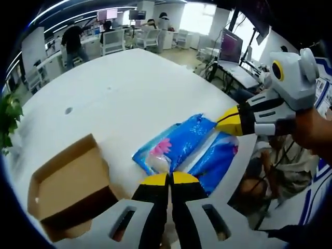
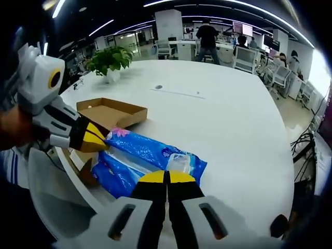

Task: Operate the shoe box by opening the lid, removing the specified soft item, and placing it in the target area until the item is outside and the box remains undamaged.

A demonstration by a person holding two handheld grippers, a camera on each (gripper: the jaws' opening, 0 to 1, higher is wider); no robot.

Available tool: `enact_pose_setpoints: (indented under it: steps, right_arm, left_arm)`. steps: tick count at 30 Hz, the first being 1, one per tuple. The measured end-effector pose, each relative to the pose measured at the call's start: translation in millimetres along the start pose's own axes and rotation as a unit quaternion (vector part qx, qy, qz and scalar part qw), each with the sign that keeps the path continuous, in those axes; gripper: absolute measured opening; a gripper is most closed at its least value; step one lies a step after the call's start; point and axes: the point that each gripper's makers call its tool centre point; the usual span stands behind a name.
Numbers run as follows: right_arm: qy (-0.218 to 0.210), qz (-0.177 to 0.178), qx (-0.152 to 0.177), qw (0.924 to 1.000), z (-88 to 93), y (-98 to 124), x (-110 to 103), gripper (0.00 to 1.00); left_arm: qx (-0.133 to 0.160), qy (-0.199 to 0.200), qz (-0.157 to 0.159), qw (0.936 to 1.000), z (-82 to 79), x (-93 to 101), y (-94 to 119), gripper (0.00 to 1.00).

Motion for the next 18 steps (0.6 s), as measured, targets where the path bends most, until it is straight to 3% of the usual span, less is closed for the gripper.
enact_pose_setpoints:
  steps: [18]
  right_arm:
    - [-0.022, 0.010, -0.013, 0.9996, 43.8, 11, 64, 0.00]
  left_arm:
    - [-0.016, -0.005, 0.016, 0.9997, -12.1, 51.8, -58, 0.00]
Point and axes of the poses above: the point that each gripper's makers call its tool centre point, and the gripper's own axes: y roughly backward along the fingers, x roughly to its right, z roughly out of its underside, and after that the axes turned 4 degrees about y, right-handed
